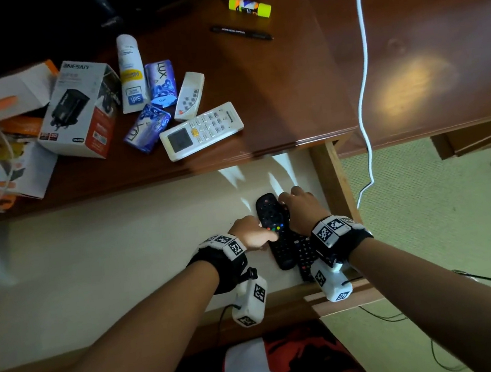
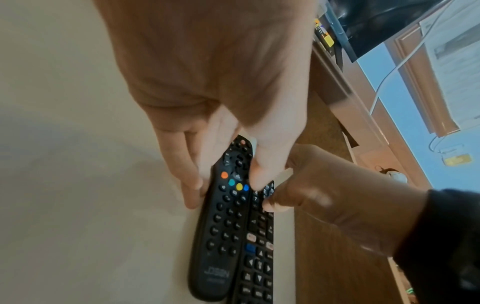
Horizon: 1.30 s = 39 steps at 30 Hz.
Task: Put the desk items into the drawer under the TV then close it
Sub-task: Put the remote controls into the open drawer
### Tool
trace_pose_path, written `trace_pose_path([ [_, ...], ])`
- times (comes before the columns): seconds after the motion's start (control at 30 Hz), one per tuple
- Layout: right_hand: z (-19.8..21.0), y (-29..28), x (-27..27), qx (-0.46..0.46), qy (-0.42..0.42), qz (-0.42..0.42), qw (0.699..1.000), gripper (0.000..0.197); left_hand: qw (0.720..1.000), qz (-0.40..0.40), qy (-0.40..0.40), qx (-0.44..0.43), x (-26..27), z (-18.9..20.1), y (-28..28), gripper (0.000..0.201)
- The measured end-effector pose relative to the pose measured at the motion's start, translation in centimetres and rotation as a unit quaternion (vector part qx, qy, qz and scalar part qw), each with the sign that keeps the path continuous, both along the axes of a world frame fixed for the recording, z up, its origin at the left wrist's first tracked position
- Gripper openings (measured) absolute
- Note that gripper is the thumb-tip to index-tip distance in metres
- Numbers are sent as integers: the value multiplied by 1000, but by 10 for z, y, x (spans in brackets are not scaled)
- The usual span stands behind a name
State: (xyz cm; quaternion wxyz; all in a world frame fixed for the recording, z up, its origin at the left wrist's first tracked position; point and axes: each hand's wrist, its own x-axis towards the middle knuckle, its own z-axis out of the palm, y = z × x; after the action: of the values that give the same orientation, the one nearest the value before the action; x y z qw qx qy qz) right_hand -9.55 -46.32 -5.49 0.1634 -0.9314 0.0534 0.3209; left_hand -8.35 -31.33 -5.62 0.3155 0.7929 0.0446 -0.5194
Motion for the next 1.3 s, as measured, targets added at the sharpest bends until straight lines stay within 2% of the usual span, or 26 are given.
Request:
trace_pose_path([
  [0.1, 6, -8, -4, -22, 1, -1, 1000, 40, 999, -6, 24, -37, -5, 8, -9, 28],
  [0.2, 10, -10, -15, -47, -2, 28, 999, 37, 999, -8, -22, -42, -5, 12, -16, 36],
  [0.27, 12, -9, -21, -46, 4, 48, 998, 37, 996, 23, -66, -46, 0, 13, -18, 58],
  [0.33, 12, -12, -24, -35, 10, 50, 998, 39, 995, 20, -83, -42, 5, 11, -21, 82],
  [0.43, 15, -17, -25, -27, 9, 64, 998, 41, 998, 12, -58, -23, 10, -16, -25, 96],
  [0.53, 18, -22, -26, -23, 7, 83, 996, 40, 999, -5, -44, -24, 9, -13, -27, 95],
  [0.63, 17, -24, -34, -25, 15, 95, 995, 40, 999, 7, -30, -36, 4, 2, -27, 71],
  [0.7, 16, -24, -37, -32, 20, 96, 995, 38, 999, 26, -15, -40, -1, 7, -27, 64],
  [0.77, 18, -23, -37, -37, 19, 83, 996, 36, 999, 26, 3, -41, -6, 3, -29, 71],
  [0.83, 21, -22, -34, -39, 18, 65, 997, 35, 998, 36, 30, -45, -10, -5, -31, 87],
  [0.87, 22, -21, -33, -41, 20, 61, 997, 34, 996, 45, 51, -50, -10, -3, -33, 88],
  [0.9, 22, -21, -33, -43, 23, 58, 997, 32, 993, 62, 81, -58, -11, 2, -35, 78],
  [0.97, 21, -21, -34, -47, 21, 51, 997, 31, 988, 71, 114, -79, -10, 11, -38, 39],
  [1.0, 20, -21, -35, -49, 15, 47, 998, 30, 987, 66, 116, -93, -11, 12, -41, 36],
  [1.1, 18, -24, -37, -48, 4, 29, 998, 30, 983, 59, 107, -139, -16, 19, -52, 46],
  [1.17, 17, -27, -37, -42, -2, 13, 999, 30, 982, 58, 97, -153, -18, 16, -53, 46],
  [1.23, 16, -28, -37, -37, -2, 8, 999, 30, 986, 32, 80, -139, -17, 12, -50, 48],
  [1.3, 16, -27, -37, -33, 2, 8, 999, 31, 993, 2, 53, -110, -16, 13, -44, 65],
])
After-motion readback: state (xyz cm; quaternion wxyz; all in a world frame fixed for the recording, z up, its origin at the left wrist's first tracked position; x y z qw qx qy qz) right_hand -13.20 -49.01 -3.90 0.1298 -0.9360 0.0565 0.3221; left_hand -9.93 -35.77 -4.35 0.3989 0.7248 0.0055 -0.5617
